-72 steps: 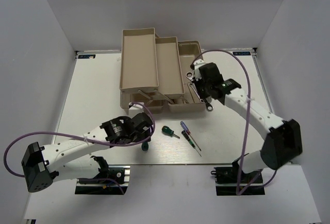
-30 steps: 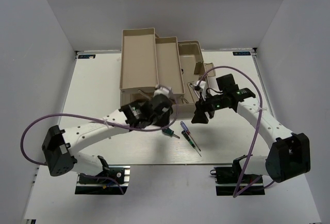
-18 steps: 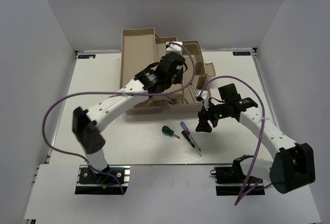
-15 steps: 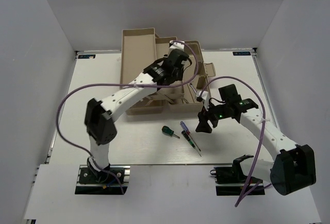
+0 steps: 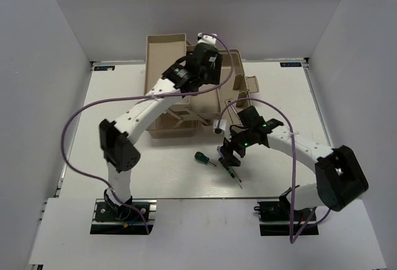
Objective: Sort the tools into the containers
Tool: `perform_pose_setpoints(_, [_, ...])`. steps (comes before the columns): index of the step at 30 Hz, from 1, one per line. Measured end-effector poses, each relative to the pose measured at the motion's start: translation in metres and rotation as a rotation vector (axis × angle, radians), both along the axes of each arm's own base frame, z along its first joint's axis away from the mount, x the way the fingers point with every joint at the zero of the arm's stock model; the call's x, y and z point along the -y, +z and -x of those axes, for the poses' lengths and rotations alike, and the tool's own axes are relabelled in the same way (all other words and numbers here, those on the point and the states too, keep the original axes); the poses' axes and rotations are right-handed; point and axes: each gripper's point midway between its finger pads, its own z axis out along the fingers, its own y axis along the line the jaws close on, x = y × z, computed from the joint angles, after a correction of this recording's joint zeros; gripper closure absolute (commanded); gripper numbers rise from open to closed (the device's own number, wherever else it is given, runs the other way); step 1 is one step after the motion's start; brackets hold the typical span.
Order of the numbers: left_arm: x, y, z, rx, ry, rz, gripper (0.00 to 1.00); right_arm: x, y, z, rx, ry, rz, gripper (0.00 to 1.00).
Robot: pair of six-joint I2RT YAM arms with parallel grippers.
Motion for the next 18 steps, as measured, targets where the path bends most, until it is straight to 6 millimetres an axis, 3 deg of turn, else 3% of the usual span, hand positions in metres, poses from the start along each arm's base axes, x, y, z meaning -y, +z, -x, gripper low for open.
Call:
perform_pose_setpoints(3, [-0.018,0.032,0.027,0.037,-0.014,0.057,0.21,-0.01,-0.018,0.004,-0.002,0.043,0.055,0.18])
perform_pose_setpoints(10, [-0.103,0.091,0.126,0.13,0.001,0.223,0.21,-0.051,-0.035,0.004,0.041,0.104,0.136,0.19])
perform_pose_setpoints(13, [-0.136,0.086,0.16,0.129,0.037,0.273,0.21,-0.07,-0.037,0.004,0.057,0.109,0.147,0.19])
perform_pose_setpoints(18, [-0.166,0.045,0.192,0.03,0.108,0.276,0.24,-0.088,-0.052,0.01,0.069,0.109,0.193,0.26])
